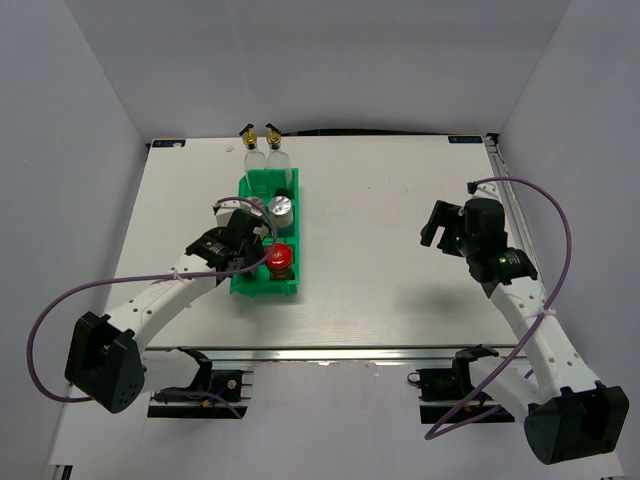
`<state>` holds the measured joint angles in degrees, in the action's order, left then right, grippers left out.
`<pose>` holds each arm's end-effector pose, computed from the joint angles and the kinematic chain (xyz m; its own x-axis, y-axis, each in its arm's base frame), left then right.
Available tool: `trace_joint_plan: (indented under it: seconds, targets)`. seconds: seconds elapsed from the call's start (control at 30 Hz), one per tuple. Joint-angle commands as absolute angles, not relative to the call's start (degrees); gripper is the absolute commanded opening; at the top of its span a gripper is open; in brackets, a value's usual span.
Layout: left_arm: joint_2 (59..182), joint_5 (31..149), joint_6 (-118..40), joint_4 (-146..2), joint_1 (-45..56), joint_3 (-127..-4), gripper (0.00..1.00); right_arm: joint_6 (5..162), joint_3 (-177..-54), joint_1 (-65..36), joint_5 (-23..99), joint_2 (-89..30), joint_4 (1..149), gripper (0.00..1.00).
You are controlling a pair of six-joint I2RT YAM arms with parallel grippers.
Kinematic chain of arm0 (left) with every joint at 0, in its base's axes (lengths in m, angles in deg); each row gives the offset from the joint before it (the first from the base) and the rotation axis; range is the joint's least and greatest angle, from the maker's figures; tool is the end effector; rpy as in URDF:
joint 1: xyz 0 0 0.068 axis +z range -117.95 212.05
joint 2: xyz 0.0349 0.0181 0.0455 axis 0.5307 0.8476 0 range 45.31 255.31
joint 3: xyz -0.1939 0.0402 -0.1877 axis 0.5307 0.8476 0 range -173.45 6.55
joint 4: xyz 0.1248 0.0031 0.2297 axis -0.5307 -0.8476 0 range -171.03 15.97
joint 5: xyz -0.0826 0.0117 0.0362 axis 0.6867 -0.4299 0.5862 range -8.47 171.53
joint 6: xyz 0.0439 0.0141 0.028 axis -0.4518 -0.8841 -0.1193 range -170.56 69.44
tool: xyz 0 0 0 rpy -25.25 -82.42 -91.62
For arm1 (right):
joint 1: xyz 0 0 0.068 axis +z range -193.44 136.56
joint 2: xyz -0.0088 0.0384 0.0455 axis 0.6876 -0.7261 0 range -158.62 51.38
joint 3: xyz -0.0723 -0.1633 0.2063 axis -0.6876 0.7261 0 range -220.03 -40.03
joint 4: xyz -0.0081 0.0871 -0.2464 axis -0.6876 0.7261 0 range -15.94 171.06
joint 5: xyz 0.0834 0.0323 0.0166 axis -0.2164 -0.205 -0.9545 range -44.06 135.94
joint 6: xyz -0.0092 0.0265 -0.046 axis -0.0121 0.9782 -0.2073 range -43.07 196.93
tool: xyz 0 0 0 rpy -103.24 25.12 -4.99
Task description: Organize the condiment bottles
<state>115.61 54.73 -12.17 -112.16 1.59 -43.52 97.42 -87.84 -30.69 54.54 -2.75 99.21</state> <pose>0.2125 -0.1064 0.2435 -0.7296 -0.2140 -0.6495 -0.2609 0.9650 -0.0249 0.2047 0.0409 0.3032 -0.5096 0.2395 -0.8264 0.0902 0.9701 0.2255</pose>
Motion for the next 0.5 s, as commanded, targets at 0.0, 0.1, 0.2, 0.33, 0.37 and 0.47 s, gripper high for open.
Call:
trace_joint_plan:
  seconds: [0.0,0.1,0.2,0.33,0.37,0.47]
  targets:
    - [115.1,54.3,-12.2,-109.0,2.2,-44.1,0.40,96.4,-87.9,-30.9,53.7,-2.9,97.2,0.89]
    - [115.4,54.5,-12.4,-108.8,2.3,-43.9,0.48,96.4,-88.0,-31.0,53.9,-2.9,97.3,0.89]
    - [115.8,55.3,-12.7,-109.0,2.3,-44.2,0.55,96.4,-88.2,-31.0,53.9,-2.8,97.6,0.90]
    - [115.7,55.7,-12.9,-109.1,2.3,-44.4,0.54,96.3,-88.0,-30.9,54.2,-2.2,97.4,0.89]
    - [115.5,56.5,-13.2,-108.1,2.3,-44.3,0.50,96.3,-88.1,-31.0,54.1,-2.2,97.4,0.90]
    - [115.6,58.5,-13.3,-107.5,2.3,-44.3,0.41,96.3,-88.0,-30.9,54.1,-2.1,97.6,0.89]
